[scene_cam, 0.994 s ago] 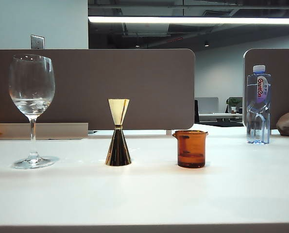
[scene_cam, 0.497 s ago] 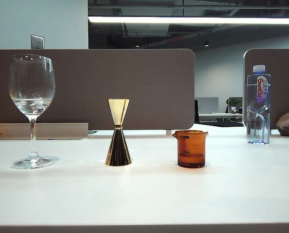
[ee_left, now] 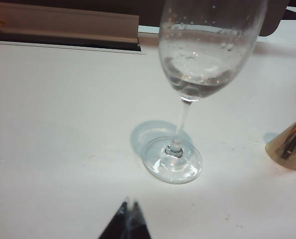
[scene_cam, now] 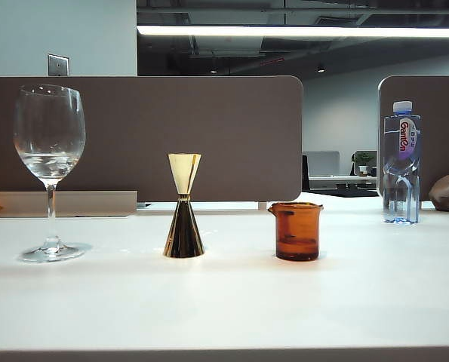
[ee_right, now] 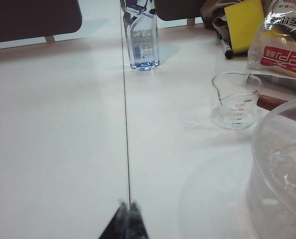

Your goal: Pick up the small amber measuring cup and pour the water in it into the jigger, then pick up the jigger and pour the water in it into the wine glass.

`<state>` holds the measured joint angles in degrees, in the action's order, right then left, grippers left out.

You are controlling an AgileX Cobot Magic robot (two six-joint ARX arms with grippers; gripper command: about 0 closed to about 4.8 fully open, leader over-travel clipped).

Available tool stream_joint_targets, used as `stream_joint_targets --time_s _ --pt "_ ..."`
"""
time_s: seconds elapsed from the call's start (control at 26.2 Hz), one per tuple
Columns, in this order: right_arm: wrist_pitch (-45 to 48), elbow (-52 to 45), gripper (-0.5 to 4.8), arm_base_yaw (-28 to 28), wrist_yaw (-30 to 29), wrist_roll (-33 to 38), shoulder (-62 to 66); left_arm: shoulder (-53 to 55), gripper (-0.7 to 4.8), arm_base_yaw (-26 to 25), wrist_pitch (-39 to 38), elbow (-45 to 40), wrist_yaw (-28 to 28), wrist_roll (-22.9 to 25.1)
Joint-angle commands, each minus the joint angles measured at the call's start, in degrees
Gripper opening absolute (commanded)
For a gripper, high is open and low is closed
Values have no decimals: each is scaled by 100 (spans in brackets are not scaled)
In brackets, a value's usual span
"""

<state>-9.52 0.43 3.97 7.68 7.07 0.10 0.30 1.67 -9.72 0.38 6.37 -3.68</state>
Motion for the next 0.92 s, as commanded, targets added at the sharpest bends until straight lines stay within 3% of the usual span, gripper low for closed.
stream_joint_targets --time_s 0.04,0.38,0.54,0.69,0.76,0.84,0.92 --pt "72 -39 -4 0 11 2 2 4 -2 7 -22 4 -11 22" --pt "72 -39 -4 0 11 2 2 9 -2 15 -55 31 -11 22" --pt "72 -39 -4 0 11 2 2 304 -2 190 -485 463 -31 24" --pt "72 -39 -4 0 11 2 2 721 -2 557 -1580 1484 -35 26" --pt "72 -39 -4 0 11 2 2 935 -2 566 -1725 2184 155 -44" --pt "72 -39 -4 0 11 2 2 1220 -2 564 -2031 3442 761 -127" --pt "72 -39 -4 0 11 2 2 1386 -2 564 -2461 4282 800 -129"
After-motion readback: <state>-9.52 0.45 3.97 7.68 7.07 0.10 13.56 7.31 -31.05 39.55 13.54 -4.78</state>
